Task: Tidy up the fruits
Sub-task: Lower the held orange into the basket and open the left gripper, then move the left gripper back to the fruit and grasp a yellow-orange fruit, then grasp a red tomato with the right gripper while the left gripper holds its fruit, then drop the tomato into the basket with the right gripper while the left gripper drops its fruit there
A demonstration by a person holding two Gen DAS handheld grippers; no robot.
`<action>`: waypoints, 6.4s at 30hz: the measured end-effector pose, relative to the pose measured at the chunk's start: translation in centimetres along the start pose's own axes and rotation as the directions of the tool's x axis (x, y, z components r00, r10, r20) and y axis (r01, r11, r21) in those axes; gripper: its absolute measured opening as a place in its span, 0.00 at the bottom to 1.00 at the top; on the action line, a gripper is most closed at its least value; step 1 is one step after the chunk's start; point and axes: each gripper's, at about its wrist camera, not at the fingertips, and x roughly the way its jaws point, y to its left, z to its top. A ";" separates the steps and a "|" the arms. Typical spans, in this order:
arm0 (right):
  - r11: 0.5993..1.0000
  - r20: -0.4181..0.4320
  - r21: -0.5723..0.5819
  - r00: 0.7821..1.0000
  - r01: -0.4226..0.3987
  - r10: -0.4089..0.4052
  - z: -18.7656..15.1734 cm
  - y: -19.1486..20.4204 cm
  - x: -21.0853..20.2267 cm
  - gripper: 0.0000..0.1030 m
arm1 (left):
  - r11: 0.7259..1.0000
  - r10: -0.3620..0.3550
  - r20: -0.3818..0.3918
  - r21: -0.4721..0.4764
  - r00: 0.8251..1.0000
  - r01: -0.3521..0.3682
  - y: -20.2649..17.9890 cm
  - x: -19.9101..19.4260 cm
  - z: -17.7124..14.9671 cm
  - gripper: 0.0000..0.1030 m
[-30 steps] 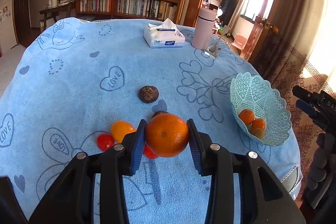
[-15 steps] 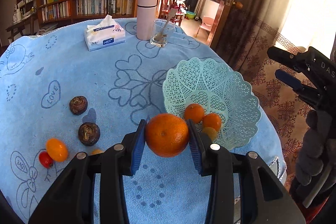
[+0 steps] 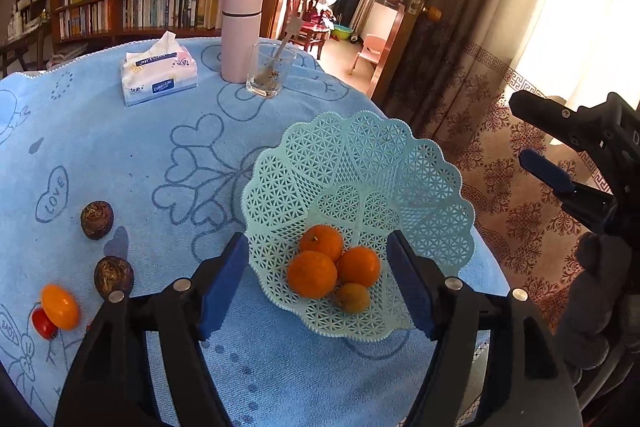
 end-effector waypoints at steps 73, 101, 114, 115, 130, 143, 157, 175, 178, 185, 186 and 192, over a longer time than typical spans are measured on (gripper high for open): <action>0.994 -0.128 -0.105 0.992 -0.024 0.011 -3.7 3.7 3.3 0.84 | 0.923 0.375 -0.163 -0.031 0.913 -0.385 16.8 -1.8 -7.1 0.52; 0.934 -0.309 -0.282 0.942 -0.221 0.129 -10.2 11.3 5.5 0.84 | 0.933 0.304 0.023 -0.209 0.953 -0.293 17.0 -9.3 -5.8 0.41; 0.872 -0.661 -0.090 0.683 -0.481 0.309 -18.3 17.4 10.7 0.66 | 0.927 0.302 0.104 -0.265 0.948 -0.266 18.1 -13.6 -6.3 0.42; 0.875 -0.671 -0.087 0.678 -0.476 0.302 -18.7 17.5 11.1 0.64 | 0.926 0.301 0.107 -0.270 0.947 -0.264 18.2 -13.7 -6.2 0.42; 0.863 -0.639 -0.325 0.762 -0.388 0.102 -21.5 20.9 15.5 0.39 | 0.925 0.295 0.122 -0.284 0.948 -0.251 17.9 -14.4 -6.2 0.42; 0.840 -0.554 -0.386 0.824 -0.381 0.119 -19.8 20.3 11.8 0.27 | 0.924 0.291 0.119 -0.292 0.949 -0.247 18.0 -14.5 -6.4 0.42; 0.937 -0.379 -0.275 0.920 -0.216 0.101 -11.4 11.3 7.6 0.27 | 0.938 0.256 0.091 -0.263 0.962 -0.225 16.8 -13.1 -6.6 0.42; 0.997 -0.275 -0.059 0.961 -0.046 0.028 -5.7 1.7 5.1 0.45 | 0.964 0.215 0.062 -0.171 0.975 -0.201 12.8 -10.7 -5.4 0.42; 0.998 -0.260 -0.051 0.965 -0.046 0.031 -5.4 1.6 4.6 0.45 | 0.970 0.200 0.054 -0.150 0.978 -0.190 11.9 -10.1 -5.1 0.42; 0.998 -0.217 -0.054 0.976 -0.036 0.023 -4.5 1.2 3.7 0.49 | 0.985 0.155 0.037 -0.083 0.987 -0.151 8.8 -8.4 -4.2 0.42; 0.998 -0.209 -0.054 0.978 -0.031 0.019 -4.3 1.0 3.7 0.51 | 0.987 0.149 0.034 -0.072 0.988 -0.146 8.3 -8.1 -4.0 0.42; 0.999 -0.165 -0.040 0.986 0.003 -0.009 -3.3 -0.2 3.3 0.51 | 0.995 0.099 -0.003 -0.016 0.995 -0.099 5.6 -5.4 -2.6 0.42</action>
